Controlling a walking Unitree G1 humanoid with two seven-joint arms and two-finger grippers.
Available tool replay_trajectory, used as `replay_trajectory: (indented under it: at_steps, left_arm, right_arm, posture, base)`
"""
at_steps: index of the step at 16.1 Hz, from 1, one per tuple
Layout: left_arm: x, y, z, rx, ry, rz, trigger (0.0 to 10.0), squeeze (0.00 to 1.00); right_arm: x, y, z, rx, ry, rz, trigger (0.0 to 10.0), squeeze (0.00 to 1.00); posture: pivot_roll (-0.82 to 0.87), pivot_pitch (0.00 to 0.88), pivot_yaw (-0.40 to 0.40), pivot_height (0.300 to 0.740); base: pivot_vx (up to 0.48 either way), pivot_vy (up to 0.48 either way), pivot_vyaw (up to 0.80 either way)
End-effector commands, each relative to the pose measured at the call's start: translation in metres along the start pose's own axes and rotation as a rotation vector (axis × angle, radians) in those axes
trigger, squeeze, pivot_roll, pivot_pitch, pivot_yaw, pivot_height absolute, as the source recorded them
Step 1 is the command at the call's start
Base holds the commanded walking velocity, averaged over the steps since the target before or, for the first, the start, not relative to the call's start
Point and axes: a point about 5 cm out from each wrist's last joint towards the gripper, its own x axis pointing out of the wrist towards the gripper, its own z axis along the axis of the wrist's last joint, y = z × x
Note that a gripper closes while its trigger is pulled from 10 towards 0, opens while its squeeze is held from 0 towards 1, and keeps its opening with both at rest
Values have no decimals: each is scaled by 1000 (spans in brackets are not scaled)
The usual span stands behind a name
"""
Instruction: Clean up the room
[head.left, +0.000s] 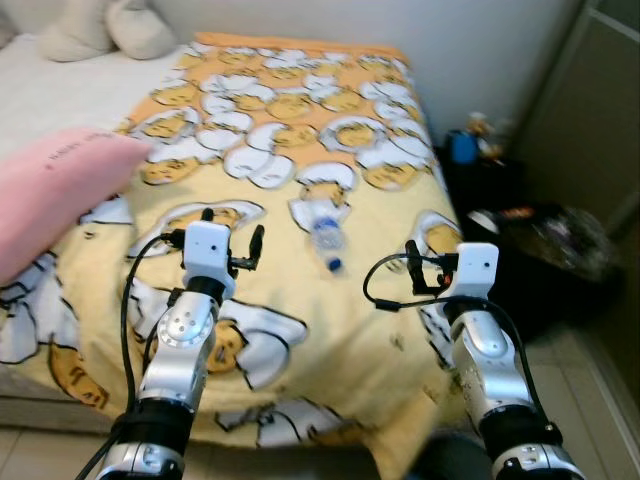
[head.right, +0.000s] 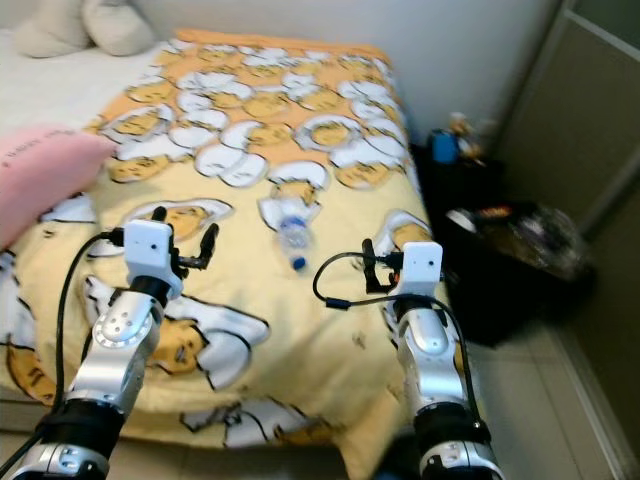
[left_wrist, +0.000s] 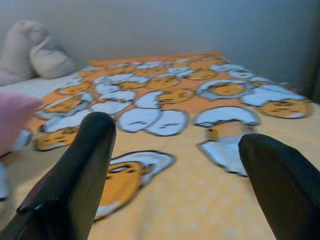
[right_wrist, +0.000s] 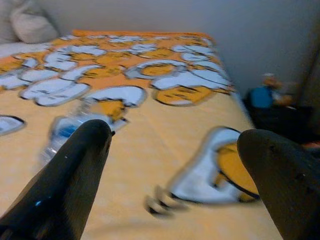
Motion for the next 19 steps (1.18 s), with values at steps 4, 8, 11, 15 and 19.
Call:
replay_trajectory:
  at_steps: [4,8,11,15,19]
  left_arm:
    - [-11,17,1,29,7,9,10000,0]
    - [-23,8,14,84,-4,-213,10000,0]
    - [-41,-15,29,72,-11,-419,10000,0]
    - [-69,-38,54,-27,-24,-531,10000,0]
    - [-98,-29,73,-108,-3,-470,10000,0]
  right_arm:
    - [14,9,10,25,5,35,10000,173]
    - [42,18,36,28,-27,59,10000,0]
    - [58,30,50,-7,-9,105,10000,0]
    - [70,22,58,-74,43,83,10000,0]
    - [71,20,53,-51,102,55,10000,0]
  posture:
    - [19,0,17,740]
    - [98,13,-14,740]
    - [174,75,-77,740]
    - [299,206,-163,740]
    - [347,329,-130,740]
  base:
    - [102,62,0]
    - [0,0,0]
    - [0,0,0]
    - [0,0,0]
    - [0,0,0]
